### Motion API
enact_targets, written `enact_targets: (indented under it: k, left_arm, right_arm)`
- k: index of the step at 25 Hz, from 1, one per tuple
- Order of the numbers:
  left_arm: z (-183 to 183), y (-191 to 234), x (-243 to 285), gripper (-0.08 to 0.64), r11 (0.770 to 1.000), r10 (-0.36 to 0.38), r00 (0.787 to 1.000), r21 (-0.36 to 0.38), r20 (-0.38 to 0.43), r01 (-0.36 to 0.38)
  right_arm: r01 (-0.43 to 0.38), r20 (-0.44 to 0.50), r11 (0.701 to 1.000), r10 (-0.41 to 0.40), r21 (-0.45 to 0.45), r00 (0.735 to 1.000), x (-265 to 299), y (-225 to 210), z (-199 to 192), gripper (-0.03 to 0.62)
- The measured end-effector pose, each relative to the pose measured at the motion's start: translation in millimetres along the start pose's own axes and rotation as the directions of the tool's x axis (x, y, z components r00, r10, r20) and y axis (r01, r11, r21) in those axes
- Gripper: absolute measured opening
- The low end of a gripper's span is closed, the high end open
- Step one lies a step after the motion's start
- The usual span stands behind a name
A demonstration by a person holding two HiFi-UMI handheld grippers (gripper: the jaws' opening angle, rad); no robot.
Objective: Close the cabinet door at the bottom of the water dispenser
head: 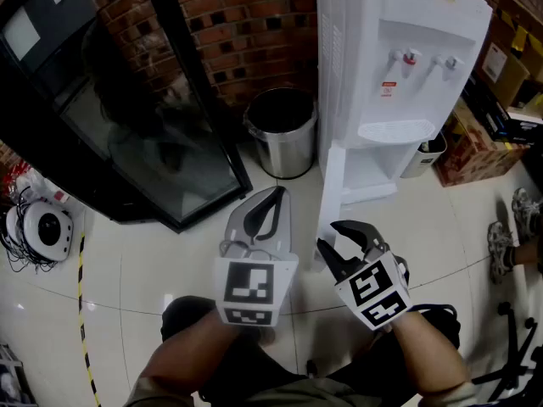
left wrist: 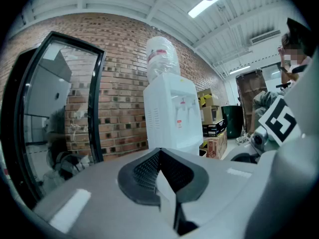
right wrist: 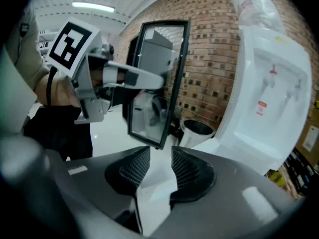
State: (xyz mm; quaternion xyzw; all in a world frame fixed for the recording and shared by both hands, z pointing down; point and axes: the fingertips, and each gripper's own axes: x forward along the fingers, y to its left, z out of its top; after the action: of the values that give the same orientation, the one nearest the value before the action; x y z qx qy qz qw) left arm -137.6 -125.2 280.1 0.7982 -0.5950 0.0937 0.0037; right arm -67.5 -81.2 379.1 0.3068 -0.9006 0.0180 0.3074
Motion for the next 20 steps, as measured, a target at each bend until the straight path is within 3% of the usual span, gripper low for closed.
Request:
enact_targets:
  k: [7, 11, 16, 20]
  left_arm:
    - [4, 8, 29, 0.0, 0.999, -0.028, 1.0, -0.033, 0.003, 0.028]
    - [9, 3, 37, 0.0, 0.998, -0.053, 0.999, -0.044, 0.014, 0.054]
    - [9, -10, 46, 0.0, 0.995, -0.08, 0.997, -0.055, 0.011, 0.081]
    - [9, -23, 51, 0.0, 0.994, -0.101, 0.995, -0.051, 0.014, 0.102]
  right_arm:
    - [-0.069, -0.143, 0.99, 0.051, -0.126, 0.988, 31, 18, -23, 0.175]
    - [-0.066, -0.175, 0.987, 0.039, -0.15, 0.984, 32, 17, -28, 0.172]
    - [-0.058, -0.215, 0.992, 0.032, -0.113, 0.976, 24, 7, -39, 0.149]
    - [-0.071, -0.192, 0.996, 0.059, -0.06, 0.98, 18, 7, -40, 0.15]
